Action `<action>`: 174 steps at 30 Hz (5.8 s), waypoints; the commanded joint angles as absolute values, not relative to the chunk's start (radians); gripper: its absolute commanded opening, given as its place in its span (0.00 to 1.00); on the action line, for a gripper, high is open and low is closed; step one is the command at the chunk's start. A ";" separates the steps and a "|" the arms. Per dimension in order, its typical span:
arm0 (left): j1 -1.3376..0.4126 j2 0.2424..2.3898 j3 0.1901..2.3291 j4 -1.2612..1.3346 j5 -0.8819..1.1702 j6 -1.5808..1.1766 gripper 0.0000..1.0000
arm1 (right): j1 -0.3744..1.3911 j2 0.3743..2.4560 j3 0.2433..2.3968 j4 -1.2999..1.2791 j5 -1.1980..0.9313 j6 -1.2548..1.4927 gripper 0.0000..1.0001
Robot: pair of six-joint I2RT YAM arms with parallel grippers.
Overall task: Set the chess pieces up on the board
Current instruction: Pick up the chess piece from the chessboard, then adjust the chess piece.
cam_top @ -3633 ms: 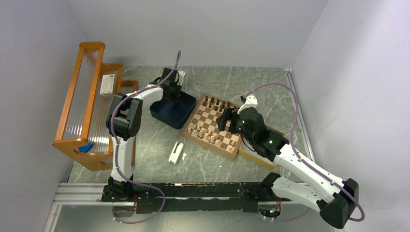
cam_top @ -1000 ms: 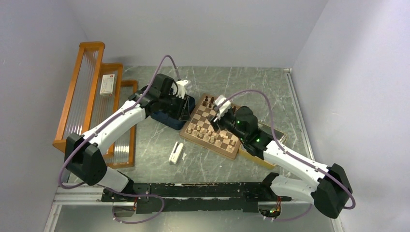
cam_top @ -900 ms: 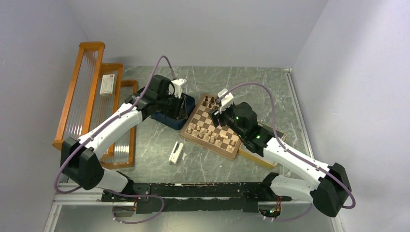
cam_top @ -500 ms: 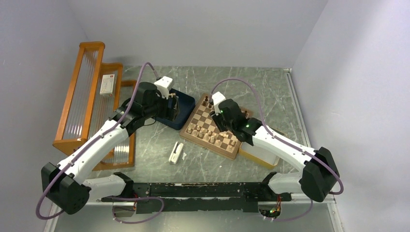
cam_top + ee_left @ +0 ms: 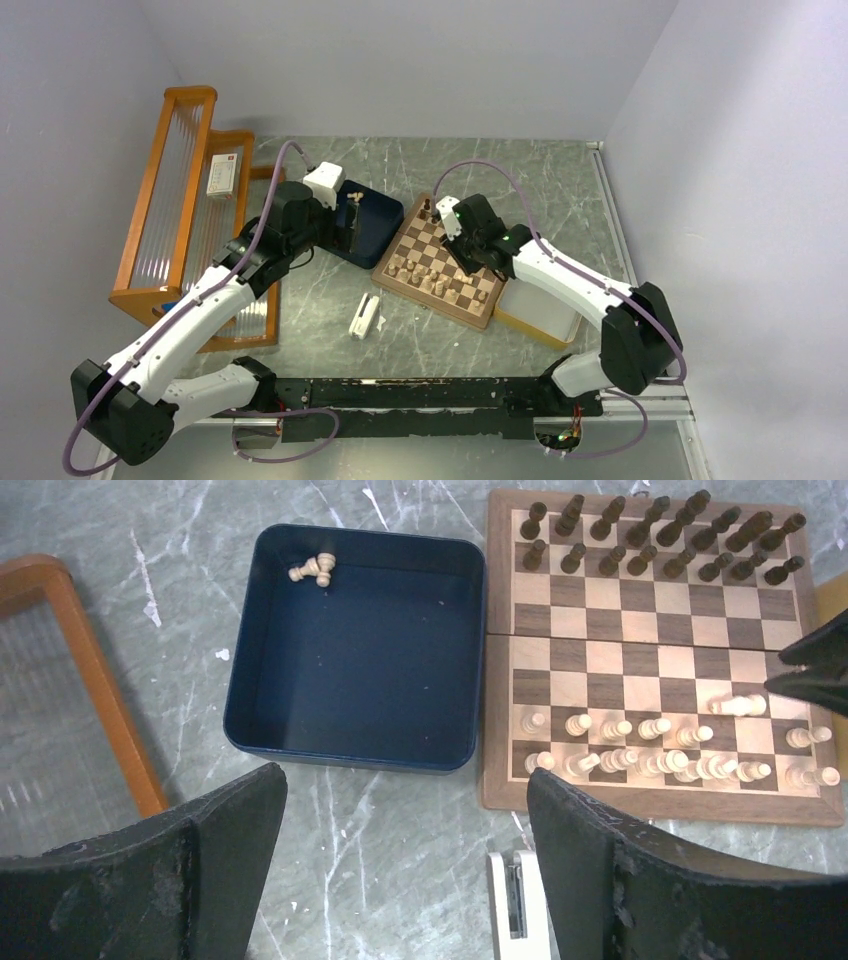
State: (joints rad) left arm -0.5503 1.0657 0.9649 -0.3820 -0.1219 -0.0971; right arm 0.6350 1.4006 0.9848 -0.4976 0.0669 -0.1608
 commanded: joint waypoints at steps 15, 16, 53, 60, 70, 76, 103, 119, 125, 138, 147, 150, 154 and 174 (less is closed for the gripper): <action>-0.548 1.028 0.944 -0.334 -0.190 -0.090 0.94 | 0.634 1.566 1.024 -0.542 -0.027 -0.232 0.36; -0.549 1.027 0.943 -0.333 -0.189 -0.089 0.94 | 0.634 1.571 1.023 -0.542 -0.025 -0.234 0.36; -0.549 1.039 0.938 -0.338 -0.201 -0.117 0.98 | 0.633 1.592 1.068 -0.540 0.119 -0.166 0.08; -0.548 1.089 1.006 -0.367 -0.045 -0.161 0.93 | 0.626 1.505 1.109 -0.546 0.190 -0.052 0.00; -0.549 1.142 1.007 -0.161 0.413 -0.345 0.80 | 0.625 1.294 1.044 -0.274 -0.028 0.326 0.00; -0.549 1.187 0.959 0.030 0.595 -0.439 0.74 | 0.626 1.172 0.898 0.064 -0.173 0.602 0.00; -0.563 1.336 1.011 0.111 0.703 -0.330 0.32 | 0.625 1.126 0.794 0.311 -0.358 0.801 0.00; -0.563 1.303 0.990 -0.016 0.685 0.036 0.05 | 0.551 1.085 0.853 0.016 -0.631 0.585 0.00; -0.562 1.329 1.005 -0.056 0.669 0.094 0.05 | 0.549 1.122 0.892 -0.095 -0.680 0.528 0.00; -0.563 1.373 1.007 -0.073 0.673 0.100 0.05 | 0.536 1.138 0.878 -0.090 -0.703 0.539 0.18; -0.562 1.379 1.007 -0.079 0.687 0.110 0.05 | 0.533 1.160 0.873 -0.064 -0.716 0.560 0.30; -0.562 1.378 1.003 -0.075 0.694 0.110 0.05 | 0.532 1.174 0.880 -0.073 -0.698 0.558 0.37; -0.562 1.375 1.000 -0.078 0.709 0.120 0.05 | 0.532 1.185 0.897 -0.101 -0.637 0.535 0.39; -0.572 1.353 0.959 -0.026 0.830 0.131 0.05 | 0.516 1.284 0.939 -0.016 -0.650 0.566 0.39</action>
